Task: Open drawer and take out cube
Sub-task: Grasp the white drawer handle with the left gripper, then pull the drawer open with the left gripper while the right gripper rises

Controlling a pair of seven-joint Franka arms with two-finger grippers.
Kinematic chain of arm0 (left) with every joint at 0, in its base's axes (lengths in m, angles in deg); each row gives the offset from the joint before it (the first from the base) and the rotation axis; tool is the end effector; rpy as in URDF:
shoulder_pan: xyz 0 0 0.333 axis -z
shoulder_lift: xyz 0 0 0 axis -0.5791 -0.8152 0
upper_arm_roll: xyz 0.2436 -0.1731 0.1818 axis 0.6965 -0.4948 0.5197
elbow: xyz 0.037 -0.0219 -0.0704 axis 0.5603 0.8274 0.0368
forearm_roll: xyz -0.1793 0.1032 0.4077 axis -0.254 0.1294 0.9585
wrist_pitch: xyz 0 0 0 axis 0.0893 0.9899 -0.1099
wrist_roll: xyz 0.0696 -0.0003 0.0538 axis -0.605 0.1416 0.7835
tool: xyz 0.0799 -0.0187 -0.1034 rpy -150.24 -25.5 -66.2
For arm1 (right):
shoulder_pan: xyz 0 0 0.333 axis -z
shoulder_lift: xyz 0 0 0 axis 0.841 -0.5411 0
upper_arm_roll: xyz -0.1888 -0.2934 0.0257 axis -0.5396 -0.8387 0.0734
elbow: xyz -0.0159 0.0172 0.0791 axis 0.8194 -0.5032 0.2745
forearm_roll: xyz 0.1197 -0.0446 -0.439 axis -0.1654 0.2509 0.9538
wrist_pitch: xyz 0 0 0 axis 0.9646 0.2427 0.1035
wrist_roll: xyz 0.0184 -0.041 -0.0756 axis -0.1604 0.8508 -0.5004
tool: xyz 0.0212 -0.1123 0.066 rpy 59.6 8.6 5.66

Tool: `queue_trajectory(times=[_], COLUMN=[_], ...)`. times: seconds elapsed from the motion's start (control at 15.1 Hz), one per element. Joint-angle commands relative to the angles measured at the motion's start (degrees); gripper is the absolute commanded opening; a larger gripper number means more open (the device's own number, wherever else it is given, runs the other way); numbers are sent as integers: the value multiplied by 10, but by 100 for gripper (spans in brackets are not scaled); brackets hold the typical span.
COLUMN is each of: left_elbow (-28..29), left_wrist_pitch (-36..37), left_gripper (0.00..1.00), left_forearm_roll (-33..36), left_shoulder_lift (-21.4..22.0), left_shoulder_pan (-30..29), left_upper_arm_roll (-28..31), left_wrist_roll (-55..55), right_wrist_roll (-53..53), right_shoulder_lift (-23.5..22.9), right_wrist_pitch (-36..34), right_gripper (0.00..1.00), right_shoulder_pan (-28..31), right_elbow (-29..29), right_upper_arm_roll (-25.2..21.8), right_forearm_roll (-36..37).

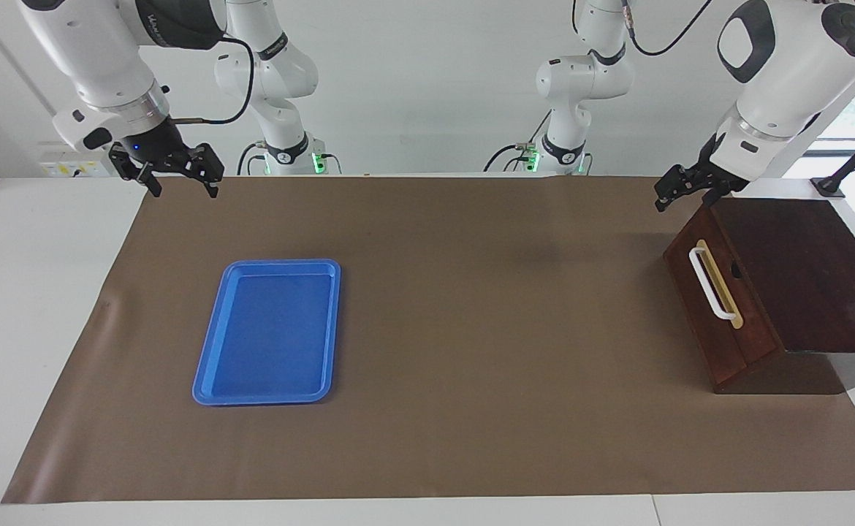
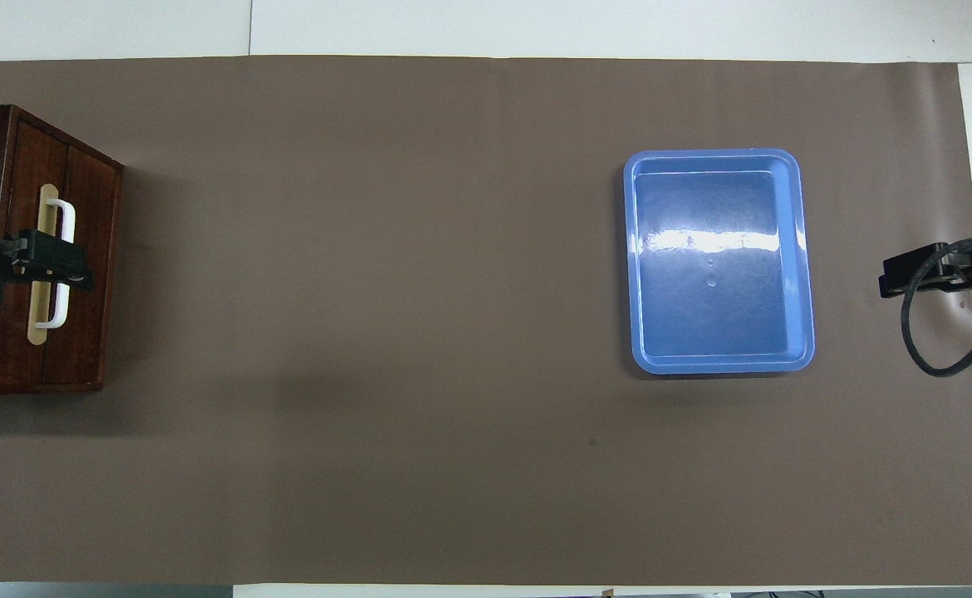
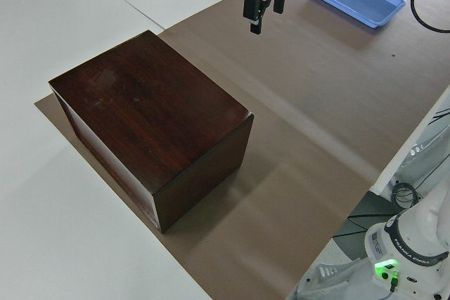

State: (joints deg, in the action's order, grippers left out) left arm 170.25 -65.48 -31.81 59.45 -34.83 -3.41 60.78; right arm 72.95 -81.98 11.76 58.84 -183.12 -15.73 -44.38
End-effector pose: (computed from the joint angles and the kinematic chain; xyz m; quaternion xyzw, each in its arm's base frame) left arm 0.6052 -0.0200 0.5909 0.9981 0.0260 -0.0555 0.0120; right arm 0.5895 -0.0172 0.6143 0.9991 -0.0139 -0.0369 0.0125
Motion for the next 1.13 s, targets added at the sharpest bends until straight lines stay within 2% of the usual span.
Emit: queue_trajectory(times=[0.0, 0.46, 0.6, 1.06], left_elbow=[-4, -2, 14, 98], left_wrist_pitch=[-5, -15, -40, -166], left_gripper=[100, 100, 100, 100], left_forearm_roll=[-4, -4, 5, 186], left_shoulder_lift=[-1, -1, -2, -23], left_shoulder_pan=[8, 10, 14, 44], left_upper_arm_roll=[8, 9, 5, -8], left_wrist_roll=[-8, -9, -7, 0], right_wrist_roll=[6, 7, 7, 11], right_shoulder_lift=[13, 13, 13, 13], right_wrist_pitch=[2, 2, 3, 2], right_gripper=[100, 100, 100, 100], right_shoulder_pan=[3, 3, 3, 2], right_elbow=[-13, -15, -15, -12], right_upper_arm_roll=[2, 2, 2, 3], right_forearm_roll=[-5, -5, -5, -5])
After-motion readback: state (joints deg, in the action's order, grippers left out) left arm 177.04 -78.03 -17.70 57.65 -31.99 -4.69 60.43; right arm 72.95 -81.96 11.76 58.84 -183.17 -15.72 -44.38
